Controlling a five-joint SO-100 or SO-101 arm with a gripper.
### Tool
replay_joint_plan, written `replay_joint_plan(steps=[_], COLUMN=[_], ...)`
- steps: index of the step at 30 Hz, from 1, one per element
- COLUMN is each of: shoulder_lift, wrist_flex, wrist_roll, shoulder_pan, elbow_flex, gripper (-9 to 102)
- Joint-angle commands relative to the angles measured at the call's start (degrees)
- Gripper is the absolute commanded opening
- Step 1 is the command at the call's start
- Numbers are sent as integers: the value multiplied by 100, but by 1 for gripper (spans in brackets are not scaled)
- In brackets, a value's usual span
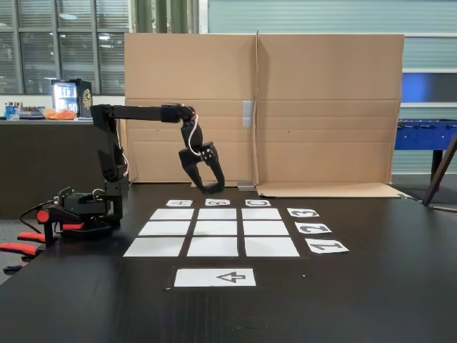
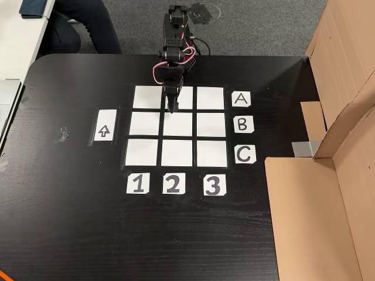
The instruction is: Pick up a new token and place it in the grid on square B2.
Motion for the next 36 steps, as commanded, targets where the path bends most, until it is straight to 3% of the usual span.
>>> replay_joint_plan(steps=[1,20,36], shoulder_lift=[-246,-1819,-2013], wrist_flex=[-141,-835,-958], wrist_roll=[35,35,35], shoulder_pan=[-62,-255,-264], elbow_flex=[-44,0,0], gripper=[9,8,11])
